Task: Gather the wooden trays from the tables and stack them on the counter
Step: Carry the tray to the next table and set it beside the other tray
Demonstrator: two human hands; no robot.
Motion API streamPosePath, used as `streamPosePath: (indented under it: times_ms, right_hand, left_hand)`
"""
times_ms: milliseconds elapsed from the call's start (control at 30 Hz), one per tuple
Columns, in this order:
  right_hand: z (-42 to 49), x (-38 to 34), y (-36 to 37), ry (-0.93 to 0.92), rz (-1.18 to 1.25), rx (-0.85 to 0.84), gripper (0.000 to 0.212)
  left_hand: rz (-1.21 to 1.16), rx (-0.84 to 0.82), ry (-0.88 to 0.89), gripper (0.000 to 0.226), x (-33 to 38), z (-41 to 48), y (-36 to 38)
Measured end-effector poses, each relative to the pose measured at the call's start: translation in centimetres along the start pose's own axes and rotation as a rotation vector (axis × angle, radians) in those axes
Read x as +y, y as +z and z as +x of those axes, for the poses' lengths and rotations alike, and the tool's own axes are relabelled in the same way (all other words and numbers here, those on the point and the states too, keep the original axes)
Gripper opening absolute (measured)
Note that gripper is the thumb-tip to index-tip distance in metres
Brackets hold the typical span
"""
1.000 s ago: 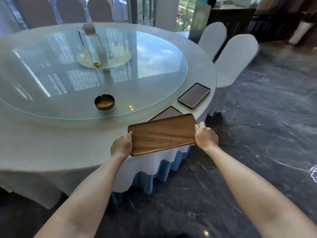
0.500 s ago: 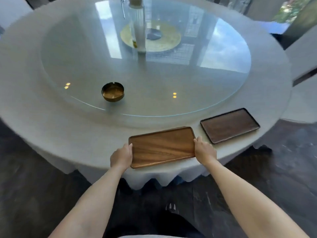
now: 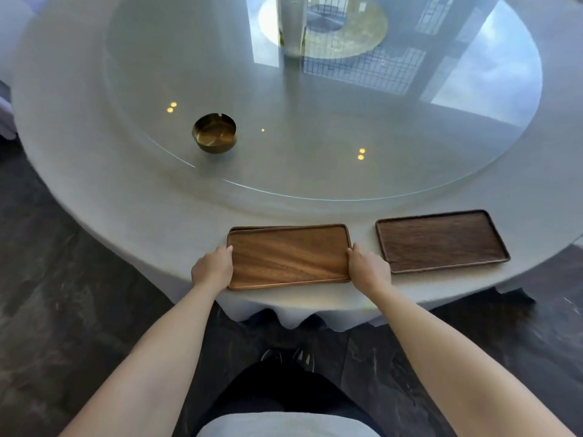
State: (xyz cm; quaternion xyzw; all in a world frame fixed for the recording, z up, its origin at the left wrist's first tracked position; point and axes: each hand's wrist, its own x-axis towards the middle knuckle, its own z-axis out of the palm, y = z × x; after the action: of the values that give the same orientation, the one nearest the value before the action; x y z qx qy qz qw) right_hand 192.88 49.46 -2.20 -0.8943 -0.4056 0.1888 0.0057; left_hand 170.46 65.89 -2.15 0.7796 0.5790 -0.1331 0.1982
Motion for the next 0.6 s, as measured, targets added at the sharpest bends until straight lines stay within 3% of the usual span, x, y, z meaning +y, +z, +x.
streamPosePath:
  times_ms: [600]
  right_hand:
    - [-0.7, -1.0, -0.9, 0.119, 0.045, -0.107, 0.04]
  left_hand:
    - [-0.087, 0.056, 0.0, 0.048, -0.2, 1.6, -1.0]
